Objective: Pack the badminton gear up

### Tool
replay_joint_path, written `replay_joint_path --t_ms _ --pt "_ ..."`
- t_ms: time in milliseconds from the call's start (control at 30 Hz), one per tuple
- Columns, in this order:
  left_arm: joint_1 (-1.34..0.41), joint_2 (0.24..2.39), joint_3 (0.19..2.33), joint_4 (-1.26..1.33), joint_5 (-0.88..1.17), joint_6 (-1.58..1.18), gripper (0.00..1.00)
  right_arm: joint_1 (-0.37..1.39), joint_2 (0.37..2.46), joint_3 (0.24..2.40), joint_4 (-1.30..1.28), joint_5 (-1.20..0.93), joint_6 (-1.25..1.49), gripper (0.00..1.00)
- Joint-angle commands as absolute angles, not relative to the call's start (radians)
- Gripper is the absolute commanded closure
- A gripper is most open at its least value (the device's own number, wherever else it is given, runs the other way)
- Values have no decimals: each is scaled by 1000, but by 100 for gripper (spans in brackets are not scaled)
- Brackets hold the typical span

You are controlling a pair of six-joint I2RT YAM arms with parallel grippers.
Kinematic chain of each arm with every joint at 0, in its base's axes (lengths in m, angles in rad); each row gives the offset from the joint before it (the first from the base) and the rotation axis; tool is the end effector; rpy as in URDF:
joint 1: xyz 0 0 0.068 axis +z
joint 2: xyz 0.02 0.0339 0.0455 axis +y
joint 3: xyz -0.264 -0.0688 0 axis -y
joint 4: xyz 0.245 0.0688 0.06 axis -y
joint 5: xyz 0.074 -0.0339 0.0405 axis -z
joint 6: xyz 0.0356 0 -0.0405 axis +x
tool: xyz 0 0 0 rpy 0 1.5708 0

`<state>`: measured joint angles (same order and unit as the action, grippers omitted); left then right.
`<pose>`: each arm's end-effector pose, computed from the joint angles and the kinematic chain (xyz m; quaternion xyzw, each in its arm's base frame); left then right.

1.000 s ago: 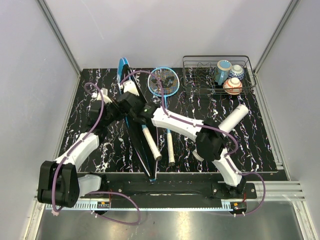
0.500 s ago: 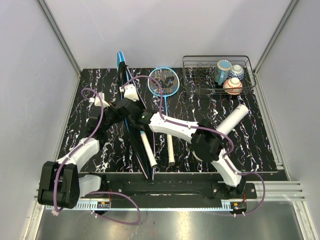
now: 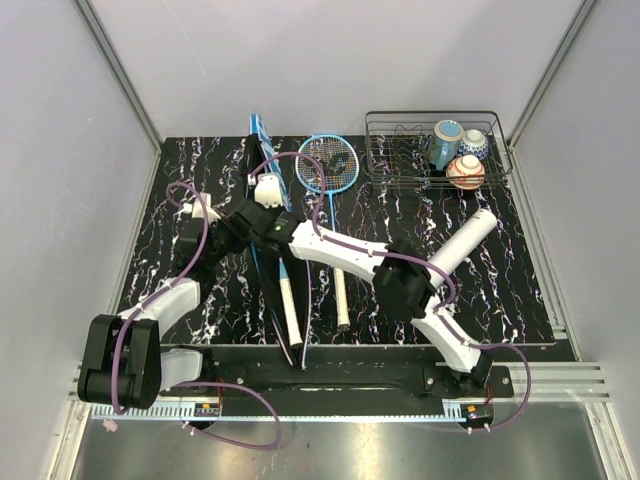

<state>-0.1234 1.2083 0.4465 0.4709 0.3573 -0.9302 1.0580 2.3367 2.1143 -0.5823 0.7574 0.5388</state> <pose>0.2445 -0.0429 0.2039 -0.2123 0.7677 -0.4187 0.4363 0.2786 0.4450 0.2363 -0.0877 0.8684 0.0094 0.4880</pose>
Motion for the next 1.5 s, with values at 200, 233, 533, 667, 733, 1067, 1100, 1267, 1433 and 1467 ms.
replay_joint_path --t_ms 200,233,533,667,733,1067,1100,1267,1433,1467 --pt "-140 1155 413 517 572 -1042 100 1034 2376 1992 -330 919 559 88" --pt "-138 1149 416 503 563 -1035 100 1034 2326 1935 -164 884 502 83" --pt "-133 1106 482 275 437 -934 100 1031 2048 1845 -211 381 241 29" --pt "-133 1075 502 203 385 -902 100 1032 1879 1783 -276 178 241 18" --pt "-135 1060 509 154 361 -879 100 1031 1782 1744 -285 79 238 13" --pt "-133 996 560 34 226 -818 100 985 1556 1595 -313 -5 244 2" --pt "-133 988 563 22 212 -818 100 973 1548 1577 -314 67 255 3" --pt "-133 950 598 -76 99 -813 100 852 1577 1516 -347 153 322 9" --pt "-140 914 692 -178 -46 -788 100 810 1696 1503 -382 252 279 12" --pt "-144 914 702 -202 -82 -782 100 802 1719 1509 -385 245 282 15"
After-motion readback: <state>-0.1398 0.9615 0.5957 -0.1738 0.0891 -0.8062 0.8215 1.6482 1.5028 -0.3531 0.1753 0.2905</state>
